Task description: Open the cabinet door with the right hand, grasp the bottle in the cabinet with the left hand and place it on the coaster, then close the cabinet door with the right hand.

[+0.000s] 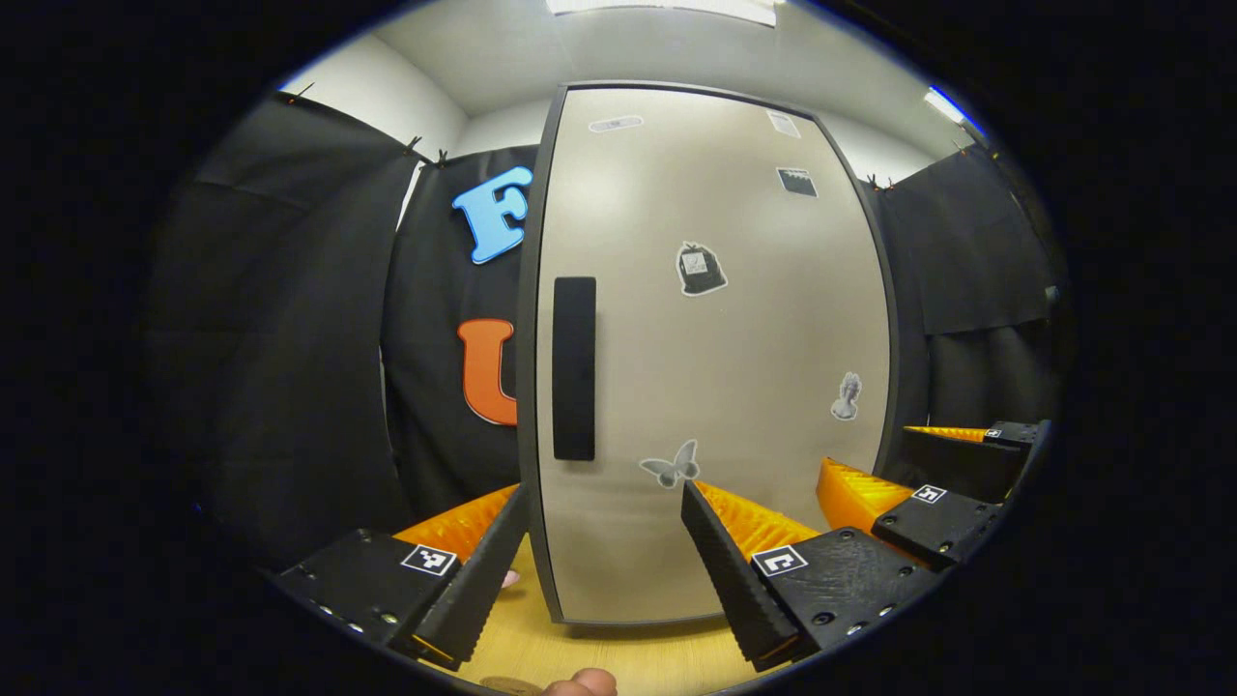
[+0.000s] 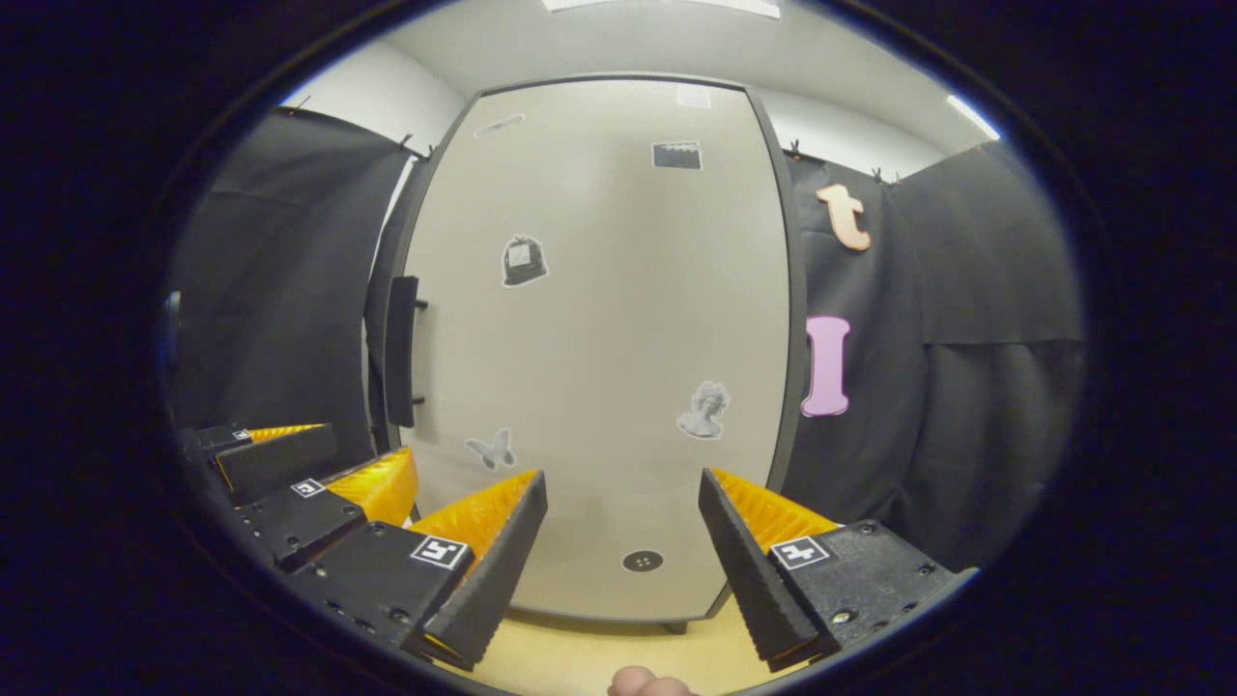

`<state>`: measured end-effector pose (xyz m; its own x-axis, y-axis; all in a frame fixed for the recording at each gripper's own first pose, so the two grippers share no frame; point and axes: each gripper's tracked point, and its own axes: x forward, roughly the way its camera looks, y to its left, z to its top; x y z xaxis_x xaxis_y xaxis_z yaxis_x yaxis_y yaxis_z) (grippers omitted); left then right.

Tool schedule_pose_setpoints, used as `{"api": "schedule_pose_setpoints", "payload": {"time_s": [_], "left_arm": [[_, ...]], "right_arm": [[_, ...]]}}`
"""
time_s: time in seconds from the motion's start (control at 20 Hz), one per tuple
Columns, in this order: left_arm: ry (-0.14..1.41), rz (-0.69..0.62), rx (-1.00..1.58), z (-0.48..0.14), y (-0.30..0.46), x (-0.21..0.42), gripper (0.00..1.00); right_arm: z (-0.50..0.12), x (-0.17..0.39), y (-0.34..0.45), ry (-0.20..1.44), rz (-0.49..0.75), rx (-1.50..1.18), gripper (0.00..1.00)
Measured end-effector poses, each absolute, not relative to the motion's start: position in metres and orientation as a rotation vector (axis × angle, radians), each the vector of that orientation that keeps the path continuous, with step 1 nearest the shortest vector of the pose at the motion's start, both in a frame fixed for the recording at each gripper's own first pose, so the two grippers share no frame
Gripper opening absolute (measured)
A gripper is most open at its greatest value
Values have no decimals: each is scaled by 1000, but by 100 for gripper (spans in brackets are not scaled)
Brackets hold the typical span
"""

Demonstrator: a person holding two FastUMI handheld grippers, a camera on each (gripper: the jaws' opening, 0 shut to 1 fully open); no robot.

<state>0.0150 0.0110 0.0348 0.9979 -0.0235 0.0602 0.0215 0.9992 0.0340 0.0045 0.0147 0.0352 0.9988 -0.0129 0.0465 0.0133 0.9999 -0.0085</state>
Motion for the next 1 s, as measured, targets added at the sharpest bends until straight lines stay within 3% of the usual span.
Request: {"api": "schedule_pose_setpoints", "payload": {"time_s": [0.4,1.0], "left_arm": [[-41,-119,11,26,-13,14,95],[-52,-164,-16,30,-23,12,95]], "right_arm": [[27,-9,-6,-9,-98,10,99],[39,-3,-8,-33,-78,-21,99]]}}
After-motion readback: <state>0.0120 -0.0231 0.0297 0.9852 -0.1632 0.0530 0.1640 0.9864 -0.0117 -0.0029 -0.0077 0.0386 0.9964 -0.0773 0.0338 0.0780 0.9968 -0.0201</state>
